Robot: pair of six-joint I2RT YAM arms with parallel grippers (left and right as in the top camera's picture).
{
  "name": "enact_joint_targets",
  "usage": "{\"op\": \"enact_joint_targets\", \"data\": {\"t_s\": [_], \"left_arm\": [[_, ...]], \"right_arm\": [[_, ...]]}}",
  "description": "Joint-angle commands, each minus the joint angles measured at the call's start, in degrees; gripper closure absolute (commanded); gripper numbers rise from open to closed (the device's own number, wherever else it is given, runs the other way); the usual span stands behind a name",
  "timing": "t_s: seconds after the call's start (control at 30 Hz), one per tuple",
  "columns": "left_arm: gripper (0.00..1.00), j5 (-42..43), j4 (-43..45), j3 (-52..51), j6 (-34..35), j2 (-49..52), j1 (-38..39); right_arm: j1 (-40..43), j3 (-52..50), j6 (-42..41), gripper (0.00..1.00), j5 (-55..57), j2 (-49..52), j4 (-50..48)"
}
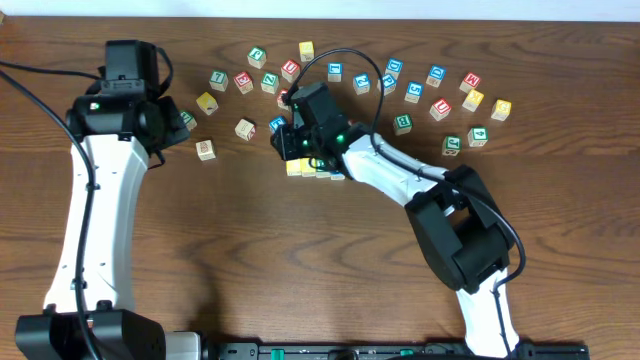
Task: Spell out CORL
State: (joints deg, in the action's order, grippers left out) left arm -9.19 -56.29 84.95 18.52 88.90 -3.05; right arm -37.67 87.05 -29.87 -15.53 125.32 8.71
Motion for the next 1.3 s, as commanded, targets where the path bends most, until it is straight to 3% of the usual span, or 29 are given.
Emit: {"op": "enact_joint_targets", "data": {"t_s": [0.0, 0.93, 1.27], "left_arm": [[0.48, -0.94, -0.26, 0.35, 1.36, 0.81, -0.37], [0.48, -0.94, -1.77, 0.35, 1.36, 0.81, -0.37], [0.48, -0.94, -1.75, 0.35, 1.33, 0.81, -0.37]], "right_arm": [[-1.33, 1.14, -7.1, 0.71, 1.84, 1.38, 0.0], [-2.73, 1.18, -9.35, 0.71, 5.75, 2.08, 2.45], [-2.08, 7.17, -1.55, 0.67, 0.52, 1.97, 6.16]]}}
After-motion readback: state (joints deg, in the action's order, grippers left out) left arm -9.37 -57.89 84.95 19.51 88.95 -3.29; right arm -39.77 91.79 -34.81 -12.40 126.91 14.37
